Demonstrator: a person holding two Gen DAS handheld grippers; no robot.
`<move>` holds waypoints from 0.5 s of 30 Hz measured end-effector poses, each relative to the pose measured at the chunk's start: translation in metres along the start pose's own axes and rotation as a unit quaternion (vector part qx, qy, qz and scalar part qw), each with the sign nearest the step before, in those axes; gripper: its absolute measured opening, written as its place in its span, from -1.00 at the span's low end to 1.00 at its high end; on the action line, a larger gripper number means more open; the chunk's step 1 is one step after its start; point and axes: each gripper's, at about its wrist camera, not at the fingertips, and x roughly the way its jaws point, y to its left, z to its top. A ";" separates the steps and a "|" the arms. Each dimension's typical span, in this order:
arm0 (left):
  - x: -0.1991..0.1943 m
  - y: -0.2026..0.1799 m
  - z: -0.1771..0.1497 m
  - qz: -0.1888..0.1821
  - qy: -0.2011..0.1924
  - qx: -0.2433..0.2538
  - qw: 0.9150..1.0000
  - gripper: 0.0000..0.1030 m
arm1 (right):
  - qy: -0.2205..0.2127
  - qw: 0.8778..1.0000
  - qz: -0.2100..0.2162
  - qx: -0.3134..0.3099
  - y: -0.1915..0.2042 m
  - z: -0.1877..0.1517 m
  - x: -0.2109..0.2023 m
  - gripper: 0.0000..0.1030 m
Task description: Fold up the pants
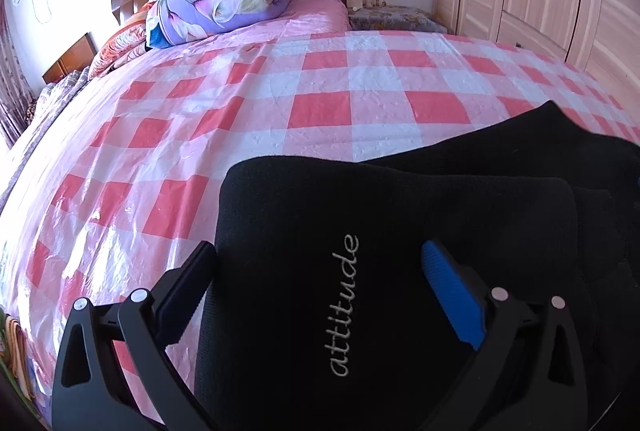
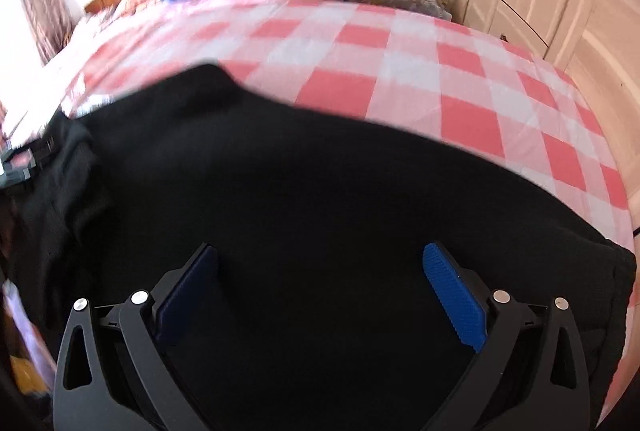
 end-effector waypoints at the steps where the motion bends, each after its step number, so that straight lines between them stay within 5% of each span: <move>1: -0.007 0.001 -0.002 0.005 -0.017 -0.004 1.000 0.97 | -0.006 1.000 -0.001 0.009 -0.002 0.002 -0.005 0.92; 4: -0.044 -0.002 -0.016 0.006 -0.076 -0.011 0.997 0.97 | -0.036 0.999 0.026 0.011 0.003 -0.005 -0.030 0.92; 7: -0.079 -0.016 -0.038 -0.048 -0.105 -0.007 0.993 0.97 | -0.037 0.998 0.050 -0.023 0.018 -0.029 -0.043 0.92; 12: -0.059 -0.044 -0.070 -0.040 -0.045 0.056 0.997 0.97 | -0.014 0.999 0.036 -0.035 0.022 -0.057 -0.027 0.92; 15: -0.059 -0.033 -0.070 -0.065 -0.033 0.024 0.997 0.97 | -0.008 0.999 0.033 -0.035 0.025 -0.066 -0.035 0.92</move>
